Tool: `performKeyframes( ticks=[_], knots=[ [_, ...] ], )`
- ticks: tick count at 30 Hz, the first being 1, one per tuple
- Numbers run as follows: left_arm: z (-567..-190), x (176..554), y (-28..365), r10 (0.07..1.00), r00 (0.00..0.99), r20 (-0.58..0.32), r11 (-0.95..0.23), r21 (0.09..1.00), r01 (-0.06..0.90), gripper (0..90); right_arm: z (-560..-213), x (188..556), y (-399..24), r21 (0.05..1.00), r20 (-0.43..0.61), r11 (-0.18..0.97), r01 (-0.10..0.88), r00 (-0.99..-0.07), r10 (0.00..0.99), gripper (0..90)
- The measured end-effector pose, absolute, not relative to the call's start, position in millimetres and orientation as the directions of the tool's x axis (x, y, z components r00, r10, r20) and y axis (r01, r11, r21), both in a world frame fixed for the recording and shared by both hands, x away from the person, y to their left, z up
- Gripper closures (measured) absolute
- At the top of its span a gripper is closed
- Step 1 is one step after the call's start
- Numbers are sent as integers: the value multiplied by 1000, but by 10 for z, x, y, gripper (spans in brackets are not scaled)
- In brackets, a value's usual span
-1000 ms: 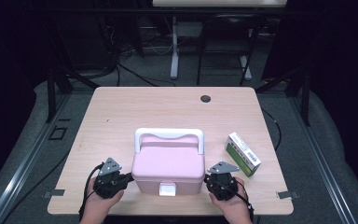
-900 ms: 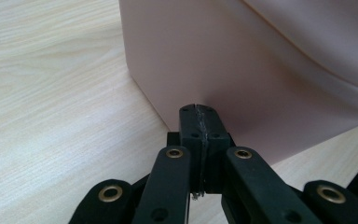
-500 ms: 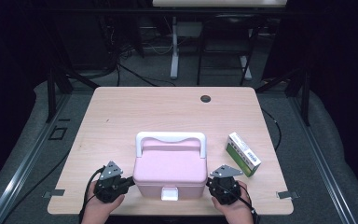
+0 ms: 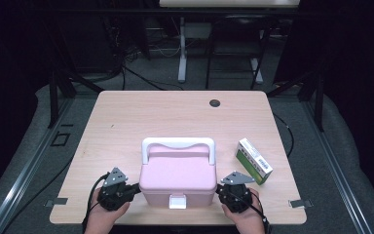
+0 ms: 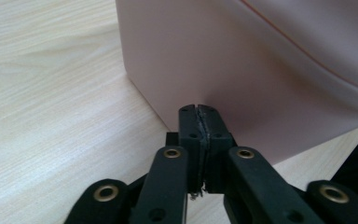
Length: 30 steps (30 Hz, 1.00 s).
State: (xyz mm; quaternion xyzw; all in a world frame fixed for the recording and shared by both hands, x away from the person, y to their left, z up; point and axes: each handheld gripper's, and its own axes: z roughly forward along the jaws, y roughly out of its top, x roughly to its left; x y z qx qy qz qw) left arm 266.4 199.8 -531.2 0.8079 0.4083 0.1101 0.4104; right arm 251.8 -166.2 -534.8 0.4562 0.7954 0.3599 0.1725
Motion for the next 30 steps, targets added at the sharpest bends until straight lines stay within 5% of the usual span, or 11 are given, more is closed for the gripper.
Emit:
performKeyframes(
  ticks=[19, 30],
  knots=[
    [-5187, 2802, 2180, 758, 621, -199, -283, 757, 589, 596, -5208, 2644, -1864, 752, 71, 296, 589, -519, 852, 617],
    [-4922, 2934, 2292, 760, 620, -194, -277, 767, 579, 513, -4941, 2769, -1963, 758, 110, 260, 598, -510, 853, 552]
  ],
)
